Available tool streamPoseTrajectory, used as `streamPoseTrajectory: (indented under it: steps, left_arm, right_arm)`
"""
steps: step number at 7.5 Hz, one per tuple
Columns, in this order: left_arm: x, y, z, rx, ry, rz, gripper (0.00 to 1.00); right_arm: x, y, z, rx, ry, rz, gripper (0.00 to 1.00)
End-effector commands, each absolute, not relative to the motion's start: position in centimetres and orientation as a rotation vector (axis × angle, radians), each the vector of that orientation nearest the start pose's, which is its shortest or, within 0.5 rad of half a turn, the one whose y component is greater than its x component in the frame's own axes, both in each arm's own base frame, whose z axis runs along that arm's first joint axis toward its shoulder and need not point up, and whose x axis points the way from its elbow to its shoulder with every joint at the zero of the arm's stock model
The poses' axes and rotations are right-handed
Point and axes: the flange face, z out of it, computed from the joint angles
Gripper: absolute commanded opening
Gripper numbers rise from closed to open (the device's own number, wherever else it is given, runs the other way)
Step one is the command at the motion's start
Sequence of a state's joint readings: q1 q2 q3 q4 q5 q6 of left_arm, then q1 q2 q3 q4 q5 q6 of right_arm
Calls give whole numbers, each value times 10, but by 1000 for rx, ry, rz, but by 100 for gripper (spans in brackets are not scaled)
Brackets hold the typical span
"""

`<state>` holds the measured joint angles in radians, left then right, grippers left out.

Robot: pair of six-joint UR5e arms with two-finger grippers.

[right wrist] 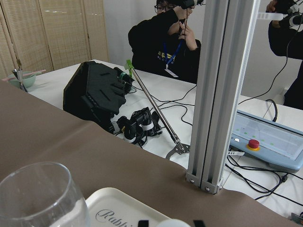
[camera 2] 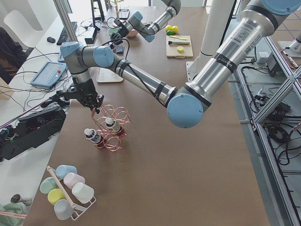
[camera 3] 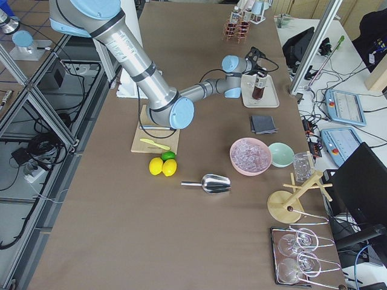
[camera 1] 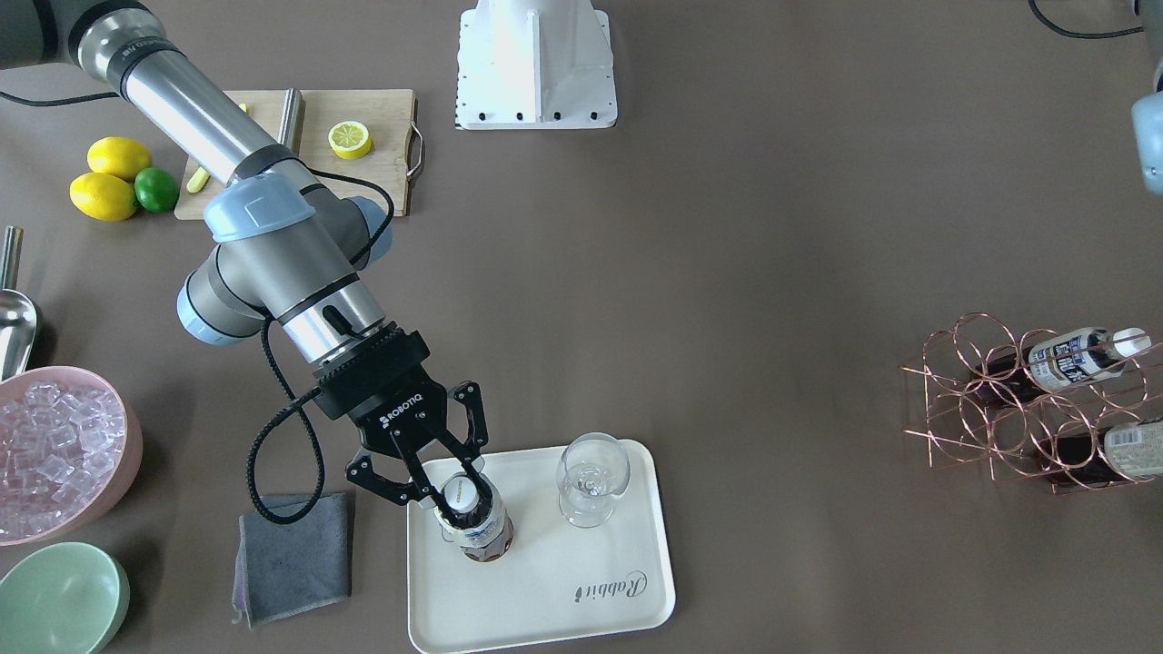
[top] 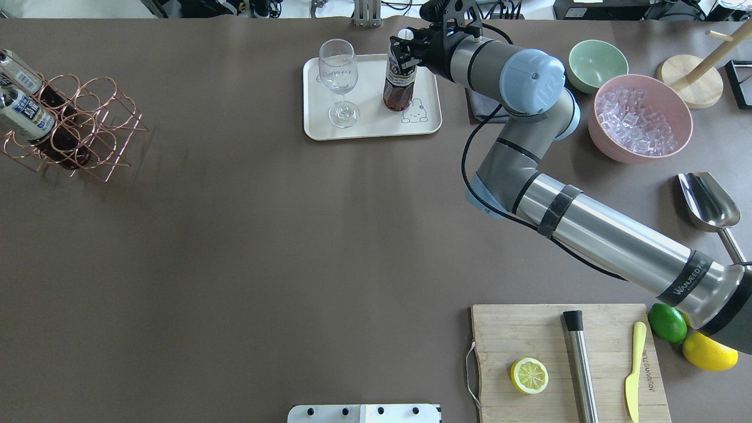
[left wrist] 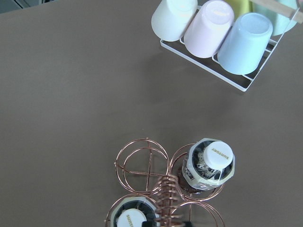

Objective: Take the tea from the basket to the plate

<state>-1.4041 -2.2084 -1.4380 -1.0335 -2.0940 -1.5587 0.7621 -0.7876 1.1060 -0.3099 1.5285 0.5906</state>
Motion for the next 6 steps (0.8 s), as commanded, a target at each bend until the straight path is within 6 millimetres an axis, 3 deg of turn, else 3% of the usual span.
streamPoseTrajectory:
  steps: [1,2,3,4,5,6]
  left_arm:
    - [29,-712,369,-419,357,-1383,0]
    - [29,-713,364,-421,354,-1387,0]
    - [29,-714,361,-421,356,-1396,0]
    - [31,-715,371,-423,330,-1399,0]
    - [36,-727,400,-419,291,-1447,0]
    - [43,-736,410,-387,278,-1485,0]
  right_arm:
    - [-464,-631,242,1229,-991,-138,0]
    - [-464,-631,242,1229,-990,-137,0]
    - [-463,-632,244,1237,-975,-120,21]
    - [-462,-632,243,1242,-971,-116,49]
    - [-461,-632,243,1242,-968,-114,69]
    - [-462,-632,245,1241,-967,-114,100]
